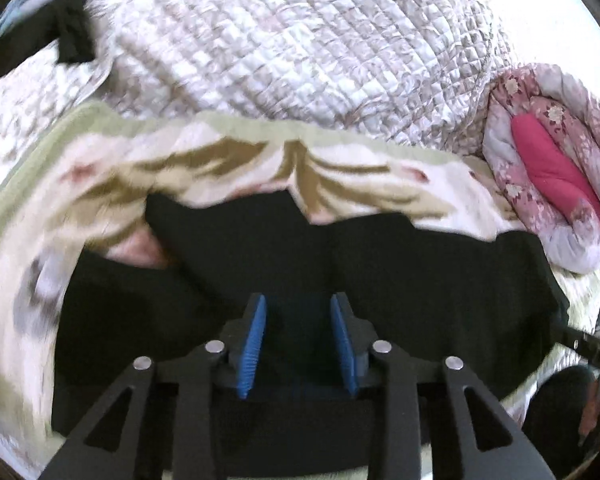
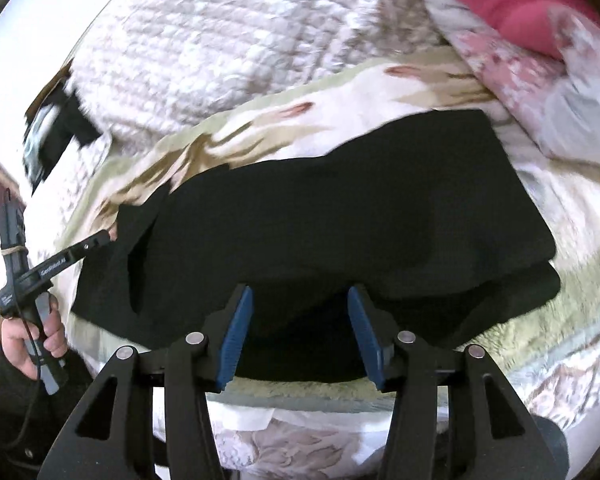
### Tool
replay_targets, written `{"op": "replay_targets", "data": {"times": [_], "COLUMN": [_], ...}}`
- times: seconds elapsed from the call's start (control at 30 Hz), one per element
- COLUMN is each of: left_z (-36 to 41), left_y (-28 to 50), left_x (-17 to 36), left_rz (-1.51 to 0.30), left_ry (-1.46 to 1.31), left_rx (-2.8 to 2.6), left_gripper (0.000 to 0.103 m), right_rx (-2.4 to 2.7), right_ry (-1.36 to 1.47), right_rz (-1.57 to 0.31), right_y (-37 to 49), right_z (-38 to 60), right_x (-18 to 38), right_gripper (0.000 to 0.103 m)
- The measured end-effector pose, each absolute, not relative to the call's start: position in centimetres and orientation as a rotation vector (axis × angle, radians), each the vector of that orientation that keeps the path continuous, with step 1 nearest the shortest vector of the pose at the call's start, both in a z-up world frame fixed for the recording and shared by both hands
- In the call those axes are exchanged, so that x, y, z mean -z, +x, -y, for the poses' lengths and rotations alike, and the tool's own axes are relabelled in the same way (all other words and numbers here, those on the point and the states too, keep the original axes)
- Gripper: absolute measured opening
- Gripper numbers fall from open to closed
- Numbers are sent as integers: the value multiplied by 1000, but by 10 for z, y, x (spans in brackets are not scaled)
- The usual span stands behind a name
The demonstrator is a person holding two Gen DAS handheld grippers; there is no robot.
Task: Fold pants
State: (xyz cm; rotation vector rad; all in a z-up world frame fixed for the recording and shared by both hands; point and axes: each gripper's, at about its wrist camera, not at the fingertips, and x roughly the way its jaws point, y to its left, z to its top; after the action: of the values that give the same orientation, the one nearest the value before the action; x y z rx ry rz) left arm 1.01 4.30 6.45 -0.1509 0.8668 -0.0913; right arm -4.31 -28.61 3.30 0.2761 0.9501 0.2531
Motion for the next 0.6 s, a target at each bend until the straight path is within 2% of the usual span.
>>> {"op": "replay_targets", "data": {"times": [0.07, 0.37, 0.4, 0.43, 0.47, 0.6], "left_z": [-33, -7, -6, -7, -7, -24], "left_y": [30, 106, 108, 109, 109, 90], "left_x": [-63, -14, -13, -13, -13, -31], "left_rz": [-863, -958, -942, -935, -933, -856], "left_ry": [-118, 26, 46, 67, 76, 28], "left_rx": [90, 24, 15, 2, -2, -13], "left_gripper": [42, 42, 34, 15, 6, 5], "right_rx": [-225, -163, -163, -163, -164, -172], "right_ry": [308, 371, 375, 376, 376, 378], "right_rz": [-950, -953, -954, -954, -952, -936], "right_y": [-43, -42, -41, -41, -40, -43], "right_z": [294, 318, 319, 319, 319, 318], "right_x": [-33, -26, -25, -25, -25, -29], "right_gripper": [50, 50, 50, 50, 50, 50]}}
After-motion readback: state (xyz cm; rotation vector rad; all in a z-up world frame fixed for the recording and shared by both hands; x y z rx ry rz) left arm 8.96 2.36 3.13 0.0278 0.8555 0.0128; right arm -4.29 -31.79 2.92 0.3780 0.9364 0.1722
